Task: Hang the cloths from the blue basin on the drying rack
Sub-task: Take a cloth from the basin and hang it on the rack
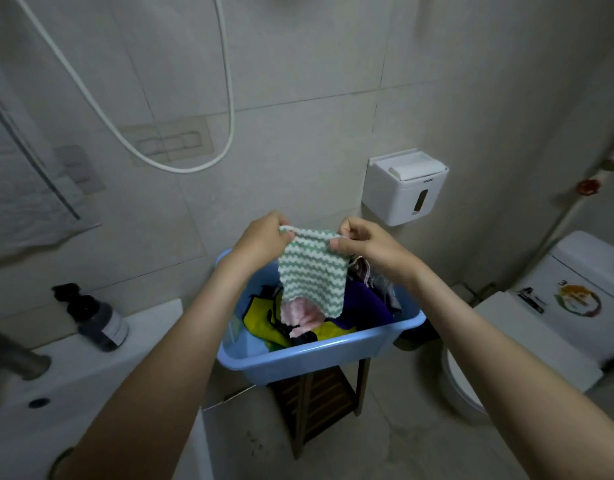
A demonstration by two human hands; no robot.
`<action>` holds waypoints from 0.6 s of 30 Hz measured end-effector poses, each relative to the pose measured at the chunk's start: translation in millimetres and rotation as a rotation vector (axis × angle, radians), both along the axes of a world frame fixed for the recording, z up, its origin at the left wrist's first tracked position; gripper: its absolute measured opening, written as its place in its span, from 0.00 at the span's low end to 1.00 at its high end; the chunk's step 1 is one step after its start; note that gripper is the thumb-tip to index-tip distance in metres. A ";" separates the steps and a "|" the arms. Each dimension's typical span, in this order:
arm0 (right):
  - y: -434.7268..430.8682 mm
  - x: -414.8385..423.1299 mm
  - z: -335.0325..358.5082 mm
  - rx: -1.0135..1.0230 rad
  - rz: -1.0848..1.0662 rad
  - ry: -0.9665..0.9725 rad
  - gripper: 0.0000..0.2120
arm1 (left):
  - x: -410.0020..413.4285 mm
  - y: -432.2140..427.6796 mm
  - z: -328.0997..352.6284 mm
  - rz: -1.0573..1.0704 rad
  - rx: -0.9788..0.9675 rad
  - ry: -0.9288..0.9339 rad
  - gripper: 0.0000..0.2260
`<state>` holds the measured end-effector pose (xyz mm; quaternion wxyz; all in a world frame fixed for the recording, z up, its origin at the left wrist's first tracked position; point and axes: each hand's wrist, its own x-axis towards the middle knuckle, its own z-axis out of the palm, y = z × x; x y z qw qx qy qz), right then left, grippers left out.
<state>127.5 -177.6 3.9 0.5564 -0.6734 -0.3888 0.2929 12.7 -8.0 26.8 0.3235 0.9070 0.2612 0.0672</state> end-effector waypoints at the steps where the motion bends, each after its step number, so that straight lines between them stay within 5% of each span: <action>1: 0.3 0.7 0.4 0.006 0.000 0.002 0.16 | -0.4 0.9 -0.7 -0.010 0.014 0.003 0.05; 4: 2.6 2.7 -0.2 -0.007 0.019 -0.038 0.15 | -0.6 2.1 -1.8 -0.071 -0.075 0.005 0.04; 8: 10.6 5.2 -0.1 -0.071 0.028 -0.127 0.11 | -5.5 0.9 3.0 -0.103 -0.667 -0.083 0.08; 10: 14.9 3.2 1.9 -0.069 0.050 -0.165 0.10 | -4.5 1.6 3.1 -0.116 -0.799 -0.096 0.11; 18: 18.7 -1.5 8.0 -0.185 0.055 -0.344 0.09 | -4.3 -2.8 3.5 -0.251 -0.534 0.084 0.05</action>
